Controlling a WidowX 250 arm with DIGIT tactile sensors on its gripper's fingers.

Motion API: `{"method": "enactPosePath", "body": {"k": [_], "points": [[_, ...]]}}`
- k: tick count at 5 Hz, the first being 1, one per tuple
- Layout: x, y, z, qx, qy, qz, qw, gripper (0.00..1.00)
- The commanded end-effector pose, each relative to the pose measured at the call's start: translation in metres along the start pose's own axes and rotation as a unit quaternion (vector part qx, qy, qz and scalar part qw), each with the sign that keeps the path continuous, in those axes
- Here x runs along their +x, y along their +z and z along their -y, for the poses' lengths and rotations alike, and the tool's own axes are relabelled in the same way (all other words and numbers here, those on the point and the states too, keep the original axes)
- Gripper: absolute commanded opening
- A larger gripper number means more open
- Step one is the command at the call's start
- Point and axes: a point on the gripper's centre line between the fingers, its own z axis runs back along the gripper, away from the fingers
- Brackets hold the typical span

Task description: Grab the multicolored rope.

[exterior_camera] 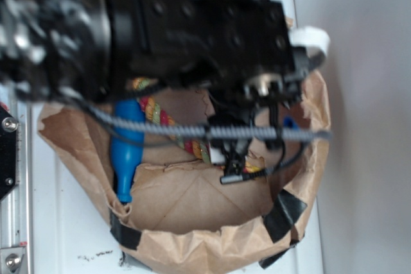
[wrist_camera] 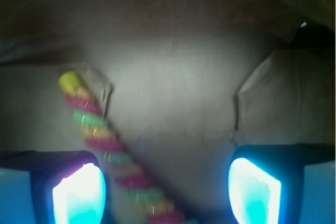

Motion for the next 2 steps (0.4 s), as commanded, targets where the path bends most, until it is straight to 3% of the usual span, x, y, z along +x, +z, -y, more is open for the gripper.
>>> {"method": "enactPosePath", "body": {"k": [1, 2], "points": [[-0.0249, 0.0285, 0.0133, 0.014, -0.060, 0.058, 0.996, 1.00], [-0.0279, 0.0261, 0.0181, 0.021, -0.101, 0.074, 0.992, 1.00]]}}
